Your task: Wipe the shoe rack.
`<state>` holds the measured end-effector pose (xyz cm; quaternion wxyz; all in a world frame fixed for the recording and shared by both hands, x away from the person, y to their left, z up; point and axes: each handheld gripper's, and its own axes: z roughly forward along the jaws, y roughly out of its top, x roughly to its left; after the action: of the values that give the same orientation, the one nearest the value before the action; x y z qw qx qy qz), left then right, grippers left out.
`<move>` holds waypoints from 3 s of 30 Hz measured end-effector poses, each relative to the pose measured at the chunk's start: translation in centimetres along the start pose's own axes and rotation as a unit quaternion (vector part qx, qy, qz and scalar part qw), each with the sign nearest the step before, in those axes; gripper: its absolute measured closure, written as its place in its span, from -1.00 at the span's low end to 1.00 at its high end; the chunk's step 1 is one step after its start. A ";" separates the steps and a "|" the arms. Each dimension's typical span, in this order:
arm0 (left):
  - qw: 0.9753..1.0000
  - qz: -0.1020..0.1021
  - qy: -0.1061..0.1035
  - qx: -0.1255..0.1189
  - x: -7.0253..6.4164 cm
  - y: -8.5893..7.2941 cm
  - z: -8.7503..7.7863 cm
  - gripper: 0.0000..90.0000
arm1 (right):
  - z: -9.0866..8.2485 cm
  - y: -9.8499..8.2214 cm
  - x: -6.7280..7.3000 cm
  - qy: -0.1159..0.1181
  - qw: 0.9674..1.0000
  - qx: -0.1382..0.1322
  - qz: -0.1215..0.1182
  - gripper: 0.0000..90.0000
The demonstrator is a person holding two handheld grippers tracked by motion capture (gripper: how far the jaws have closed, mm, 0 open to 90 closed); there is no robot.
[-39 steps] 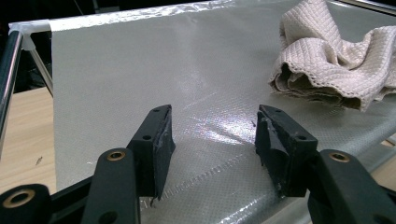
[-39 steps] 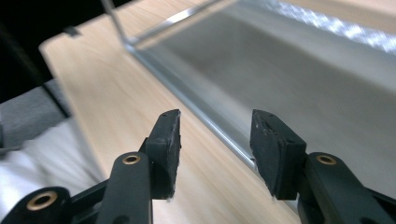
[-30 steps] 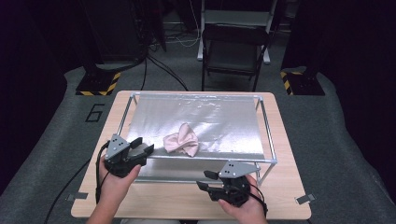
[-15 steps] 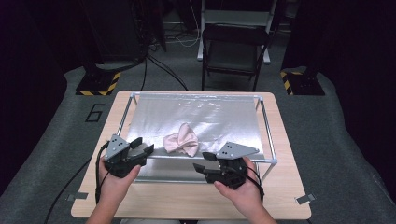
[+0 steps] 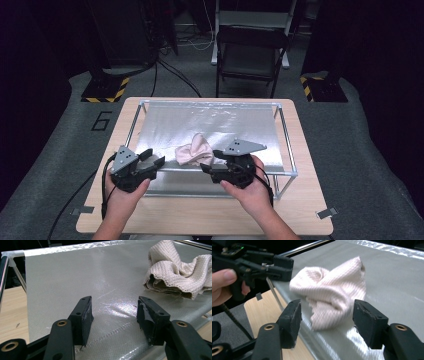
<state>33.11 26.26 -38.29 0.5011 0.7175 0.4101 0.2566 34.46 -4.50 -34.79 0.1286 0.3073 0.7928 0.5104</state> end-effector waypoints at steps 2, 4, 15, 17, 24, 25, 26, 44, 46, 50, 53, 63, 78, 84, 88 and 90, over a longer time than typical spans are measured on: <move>1.000 0.000 -0.003 0.000 0.1 0.0 0.0 0.02 | 0.4 0.4 0.0 -0.002 1.000 0.001 -0.005 -0.13; 1.000 0.003 -0.006 0.002 0.1 0.1 -0.1 0.02 | 0.8 0.9 0.1 -0.002 1.000 0.001 -0.010 -0.14; 1.000 0.016 -0.004 0.001 0.1 0.0 -0.1 0.03 | 2.8 2.5 0.5 -0.014 1.000 0.002 -0.018 -0.21; 1.000 0.016 -0.005 0.003 0.1 0.1 0.0 0.03 | 3.2 2.6 0.4 -0.014 1.000 0.005 -0.016 -0.21; 1.000 0.002 -0.002 0.001 0.1 0.0 0.0 0.03 | 4.4 2.5 0.1 -0.024 0.999 0.026 -0.012 -0.18; 1.000 0.002 -0.001 0.000 0.0 0.0 0.0 0.03 | 4.5 2.5 0.0 -0.026 0.999 0.025 -0.012 -0.16; 1.000 0.002 0.000 -0.001 0.0 0.0 0.0 0.03 | 4.7 2.5 0.0 -0.028 0.999 0.030 -0.013 -0.13; 1.000 0.005 0.021 -0.004 -0.4 -0.1 0.2 0.03 | 5.5 1.9 0.7 -0.051 0.997 0.052 -0.029 0.50; 1.000 0.005 0.021 -0.005 -0.4 -0.1 0.2 0.03 | 5.3 1.8 0.7 -0.053 0.997 0.046 -0.029 0.55; 1.000 0.006 0.021 -0.006 -0.4 -0.2 0.1 0.03 | 4.4 1.6 0.4 -0.081 0.995 0.049 -0.036 0.55; 1.000 0.003 0.022 -0.009 -0.4 -0.2 0.2 0.03 | 3.7 1.4 -0.3 -0.097 0.994 0.047 -0.020 0.55; 1.000 0.006 0.026 -0.007 -0.3 -0.2 0.1 0.03 | 5.7 2.3 1.7 -0.069 0.996 0.054 -0.028 0.54; 1.000 -0.001 0.025 -0.007 0.2 -0.4 -0.3 0.03 | 0.0 -0.4 -2.8 -0.106 0.993 0.037 0.024 0.55; 0.999 -0.004 0.032 -0.003 1.2 -0.6 -1.2 0.03 | 1.3 -0.1 -2.1 -0.105 0.994 0.034 0.012 0.55; 0.999 -0.009 0.034 -0.008 1.5 -0.9 -1.5 0.03 | 1.9 0.2 -1.7 -0.104 0.994 0.034 0.010 0.54; 0.999 -0.010 0.035 -0.009 1.4 -0.9 -1.5 0.03 | 2.1 0.4 -1.3 -0.111 0.993 0.036 0.008 0.54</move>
<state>32.40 28.40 -38.60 0.4952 0.6999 0.4318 0.2800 36.68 -3.70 -35.54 0.2007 0.3729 0.7891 0.4449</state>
